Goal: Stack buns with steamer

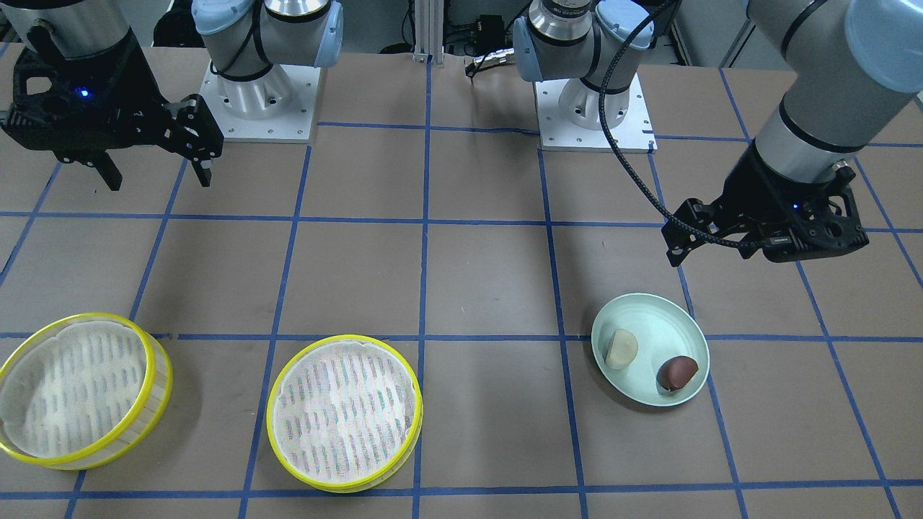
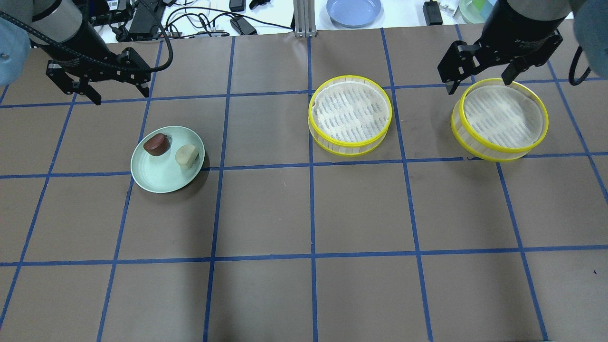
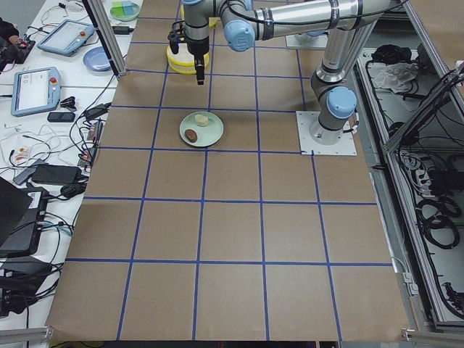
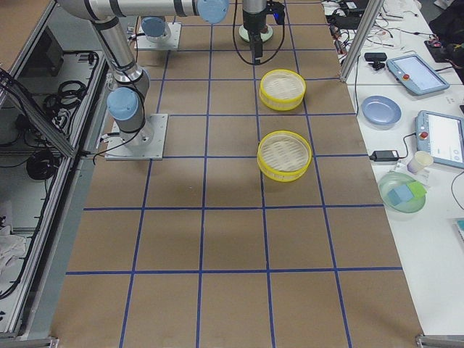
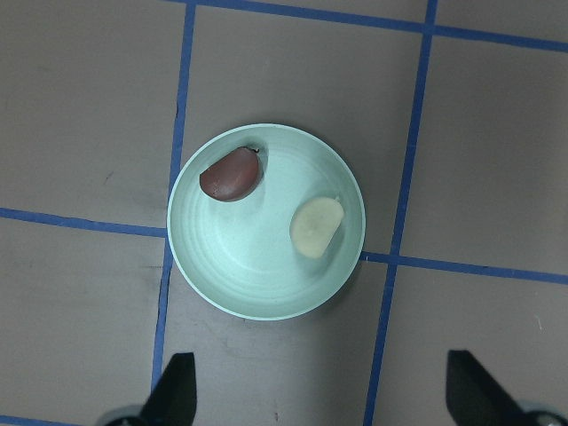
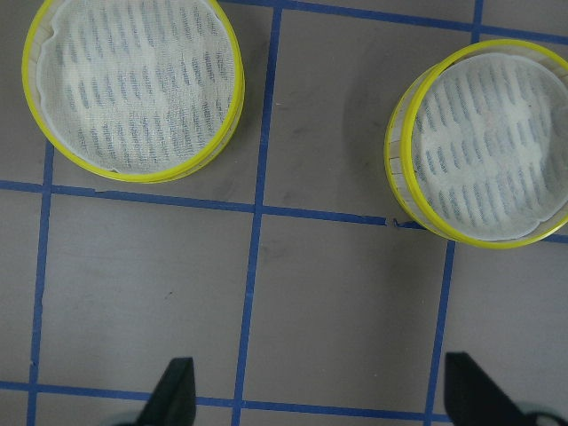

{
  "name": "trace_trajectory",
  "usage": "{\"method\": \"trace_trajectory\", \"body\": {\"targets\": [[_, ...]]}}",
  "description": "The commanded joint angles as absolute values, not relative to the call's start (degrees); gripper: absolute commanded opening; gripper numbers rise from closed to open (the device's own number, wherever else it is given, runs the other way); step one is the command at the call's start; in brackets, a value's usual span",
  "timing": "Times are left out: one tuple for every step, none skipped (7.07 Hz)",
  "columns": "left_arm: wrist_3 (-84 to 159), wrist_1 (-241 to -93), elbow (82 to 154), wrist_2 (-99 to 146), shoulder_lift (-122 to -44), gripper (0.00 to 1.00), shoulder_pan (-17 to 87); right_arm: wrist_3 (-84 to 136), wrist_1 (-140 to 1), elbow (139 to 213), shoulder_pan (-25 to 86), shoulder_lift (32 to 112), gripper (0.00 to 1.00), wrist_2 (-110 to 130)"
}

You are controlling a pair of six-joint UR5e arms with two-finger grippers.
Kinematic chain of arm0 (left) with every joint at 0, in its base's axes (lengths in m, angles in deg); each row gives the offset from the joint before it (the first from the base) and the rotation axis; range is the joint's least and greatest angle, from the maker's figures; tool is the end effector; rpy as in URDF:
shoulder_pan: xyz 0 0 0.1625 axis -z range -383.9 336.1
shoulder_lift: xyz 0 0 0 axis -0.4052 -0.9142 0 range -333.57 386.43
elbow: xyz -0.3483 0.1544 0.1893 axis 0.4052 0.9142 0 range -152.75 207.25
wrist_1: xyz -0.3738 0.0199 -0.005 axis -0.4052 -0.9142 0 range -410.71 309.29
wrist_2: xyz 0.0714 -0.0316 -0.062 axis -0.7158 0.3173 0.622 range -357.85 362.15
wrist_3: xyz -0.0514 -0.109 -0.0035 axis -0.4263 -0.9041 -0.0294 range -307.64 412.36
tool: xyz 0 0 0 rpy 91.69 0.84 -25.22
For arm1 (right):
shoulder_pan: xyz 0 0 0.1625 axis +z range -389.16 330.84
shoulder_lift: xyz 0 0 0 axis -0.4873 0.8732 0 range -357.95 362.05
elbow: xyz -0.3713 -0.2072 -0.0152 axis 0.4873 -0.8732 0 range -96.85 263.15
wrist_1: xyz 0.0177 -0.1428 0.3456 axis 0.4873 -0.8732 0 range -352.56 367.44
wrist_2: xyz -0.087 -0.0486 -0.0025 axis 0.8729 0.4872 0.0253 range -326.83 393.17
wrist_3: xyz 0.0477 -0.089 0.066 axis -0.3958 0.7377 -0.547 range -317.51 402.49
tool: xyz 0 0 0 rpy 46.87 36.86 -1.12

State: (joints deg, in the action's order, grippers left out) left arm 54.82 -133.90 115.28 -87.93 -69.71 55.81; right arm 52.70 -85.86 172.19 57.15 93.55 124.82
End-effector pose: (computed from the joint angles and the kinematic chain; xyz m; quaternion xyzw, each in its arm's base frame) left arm -0.0417 -0.5152 0.4442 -0.0682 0.9974 -0.0229 0.0033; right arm 0.1007 -0.4571 0.4929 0.0561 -0.9971 0.0483 0.0203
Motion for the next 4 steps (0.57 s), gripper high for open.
{"method": "trace_trajectory", "body": {"targets": [[54.8, -133.9, 115.3, -85.7, -69.5, 1.0, 55.9, 52.5, -85.9, 172.2, 57.1, 93.5, 1.0, 125.0], [55.0, -133.9, 115.3, -86.1, -69.5, 1.0, 55.8, 52.9, -85.9, 172.2, 57.0, 93.5, 1.0, 125.1], [55.7, -134.1, 115.4, -86.3, -69.7, 1.0, 55.6, 53.8, -86.0, 172.1, 56.4, 93.3, 1.0, 125.5], [56.1, -133.7, 115.8, -86.0, -70.2, 1.0, 54.8, 58.3, -85.9, 172.1, 53.1, 93.0, 1.0, 124.6]]}}
